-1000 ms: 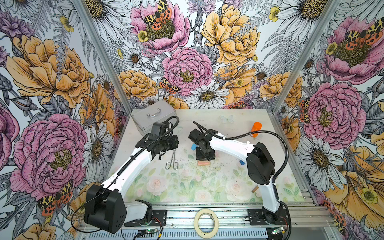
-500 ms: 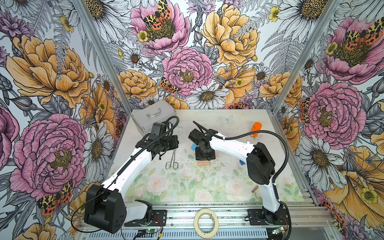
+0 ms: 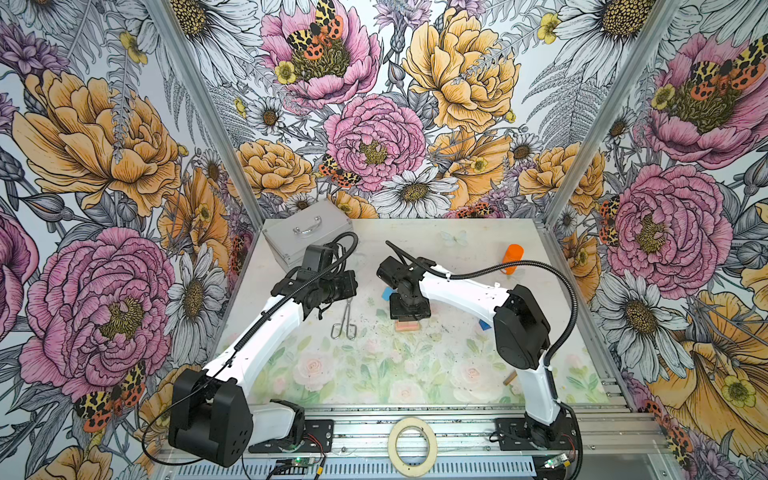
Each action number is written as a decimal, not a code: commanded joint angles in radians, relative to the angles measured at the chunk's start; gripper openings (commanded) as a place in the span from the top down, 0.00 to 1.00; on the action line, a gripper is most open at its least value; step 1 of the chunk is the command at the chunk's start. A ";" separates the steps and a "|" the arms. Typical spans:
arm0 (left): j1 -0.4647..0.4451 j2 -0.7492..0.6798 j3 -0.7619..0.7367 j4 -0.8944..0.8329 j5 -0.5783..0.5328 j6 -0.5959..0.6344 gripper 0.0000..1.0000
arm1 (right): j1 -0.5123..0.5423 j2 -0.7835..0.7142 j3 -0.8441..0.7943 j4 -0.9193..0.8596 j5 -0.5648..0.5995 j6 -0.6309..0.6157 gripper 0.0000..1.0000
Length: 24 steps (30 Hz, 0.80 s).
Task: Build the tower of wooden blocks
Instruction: 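Lower the dark brown block against the light cubes on the stack, then open the right gripper and raise it away from the stack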
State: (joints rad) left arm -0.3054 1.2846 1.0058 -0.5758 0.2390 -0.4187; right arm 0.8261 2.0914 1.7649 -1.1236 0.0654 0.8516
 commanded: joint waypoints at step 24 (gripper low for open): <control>-0.009 -0.013 -0.009 0.024 -0.027 0.010 0.98 | -0.003 -0.048 0.001 0.005 0.026 0.004 0.25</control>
State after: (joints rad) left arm -0.3054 1.2846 1.0058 -0.5758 0.2386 -0.4187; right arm 0.8253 2.0899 1.7645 -1.1240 0.0666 0.8520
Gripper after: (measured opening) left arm 0.045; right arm 0.744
